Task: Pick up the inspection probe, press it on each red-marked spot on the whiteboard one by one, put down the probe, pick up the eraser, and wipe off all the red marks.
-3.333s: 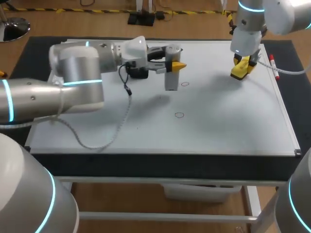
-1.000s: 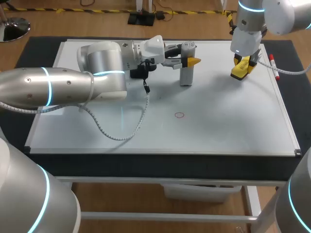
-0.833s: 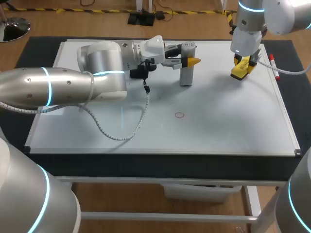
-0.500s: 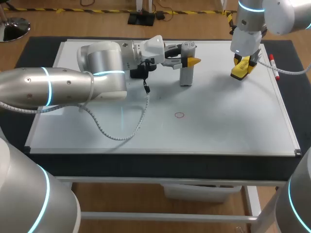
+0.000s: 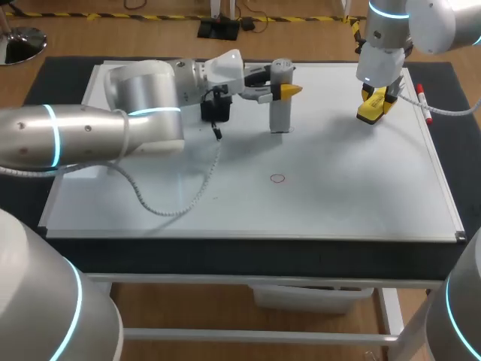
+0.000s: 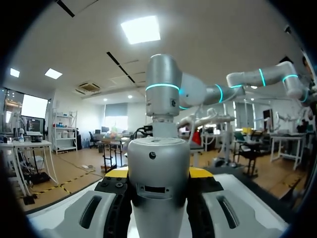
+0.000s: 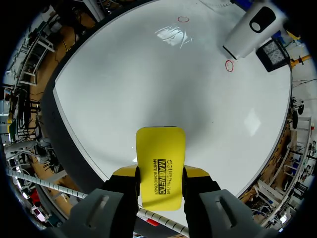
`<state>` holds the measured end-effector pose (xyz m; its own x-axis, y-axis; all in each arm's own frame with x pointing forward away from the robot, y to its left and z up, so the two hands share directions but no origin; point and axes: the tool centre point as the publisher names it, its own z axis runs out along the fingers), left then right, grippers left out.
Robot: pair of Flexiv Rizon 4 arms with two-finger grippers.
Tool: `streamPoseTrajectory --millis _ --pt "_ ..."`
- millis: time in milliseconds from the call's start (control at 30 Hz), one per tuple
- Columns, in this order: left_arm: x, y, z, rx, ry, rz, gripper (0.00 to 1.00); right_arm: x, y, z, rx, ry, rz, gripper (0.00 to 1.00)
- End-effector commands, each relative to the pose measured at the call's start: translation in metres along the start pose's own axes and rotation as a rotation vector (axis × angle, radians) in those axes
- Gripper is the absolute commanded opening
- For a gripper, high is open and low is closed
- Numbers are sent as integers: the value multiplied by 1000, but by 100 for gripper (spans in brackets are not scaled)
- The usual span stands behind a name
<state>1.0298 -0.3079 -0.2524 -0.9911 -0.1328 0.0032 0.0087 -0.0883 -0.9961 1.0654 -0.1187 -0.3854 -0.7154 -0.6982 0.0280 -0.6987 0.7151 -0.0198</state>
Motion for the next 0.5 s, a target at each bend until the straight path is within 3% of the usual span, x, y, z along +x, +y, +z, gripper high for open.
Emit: streamPoseTrajectory --millis 33,500 --pt "27 -15 -37 -13 -79 5 0 0 -1 -1 0 4 -1 0" --pt "67 -26 -129 -31 -220 24 0 0 -1 -1 0 4 -1 0"
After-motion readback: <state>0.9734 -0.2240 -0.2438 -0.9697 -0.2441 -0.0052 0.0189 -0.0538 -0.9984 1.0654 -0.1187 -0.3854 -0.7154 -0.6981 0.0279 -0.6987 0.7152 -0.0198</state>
